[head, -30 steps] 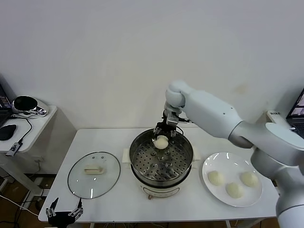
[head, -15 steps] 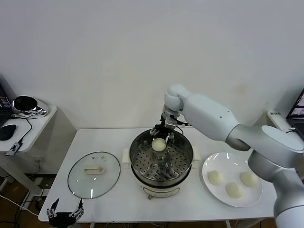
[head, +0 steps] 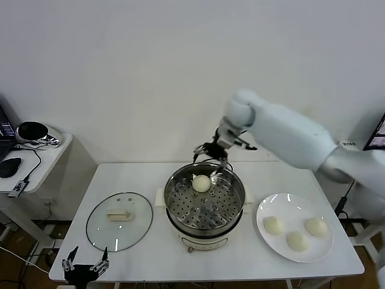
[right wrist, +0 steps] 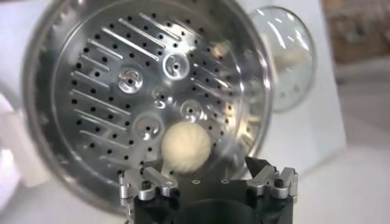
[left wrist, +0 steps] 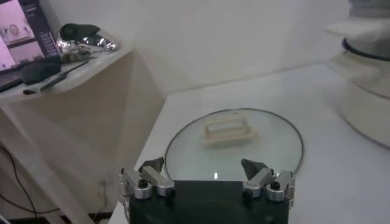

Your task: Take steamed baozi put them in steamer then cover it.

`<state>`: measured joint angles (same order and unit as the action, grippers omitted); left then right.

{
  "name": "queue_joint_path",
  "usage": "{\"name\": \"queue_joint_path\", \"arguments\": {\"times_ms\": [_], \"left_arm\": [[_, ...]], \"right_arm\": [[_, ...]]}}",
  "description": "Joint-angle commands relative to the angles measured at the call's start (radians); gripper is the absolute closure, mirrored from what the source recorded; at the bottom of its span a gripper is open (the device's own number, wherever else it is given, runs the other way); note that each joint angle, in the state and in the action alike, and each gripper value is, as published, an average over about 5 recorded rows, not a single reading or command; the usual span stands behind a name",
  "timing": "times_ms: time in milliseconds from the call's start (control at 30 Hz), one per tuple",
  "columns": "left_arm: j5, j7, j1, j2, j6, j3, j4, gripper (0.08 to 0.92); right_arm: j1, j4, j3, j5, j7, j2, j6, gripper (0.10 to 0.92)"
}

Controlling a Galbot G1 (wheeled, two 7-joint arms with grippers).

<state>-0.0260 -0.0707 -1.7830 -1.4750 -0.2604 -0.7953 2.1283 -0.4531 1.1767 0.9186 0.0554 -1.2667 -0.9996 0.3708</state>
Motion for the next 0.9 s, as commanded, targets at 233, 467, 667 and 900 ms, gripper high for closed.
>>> {"name": "queue_joint_path", "arguments": {"times_ms": [233, 467, 667, 900], "left_arm": [[0.006, -0.004, 0.009, 0.028, -0.002, 0.022, 0.01, 0.177], [0.007, -0.006, 0.01, 0.035, -0.005, 0.033, 0.017, 0.177], [0.007, -0.006, 0.005, 0.037, -0.005, 0.033, 0.019, 0.177], [0.004, -0.006, 0.003, 0.029, -0.006, 0.035, 0.015, 0.177]], "right_arm": [[-0.054, 0.165, 0.09, 0.308, 0.044, 0.415, -0.549, 0.203], [-0.013, 0.291, 0.1, 0.161, -0.036, 0.546, -0.807, 0.203], [0.102, 0.383, 0.044, 0.067, -0.047, 0.578, -0.89, 0.203], [0.355, 0.393, -0.118, -0.042, 0.0, 0.554, -0.82, 0.203]]}}
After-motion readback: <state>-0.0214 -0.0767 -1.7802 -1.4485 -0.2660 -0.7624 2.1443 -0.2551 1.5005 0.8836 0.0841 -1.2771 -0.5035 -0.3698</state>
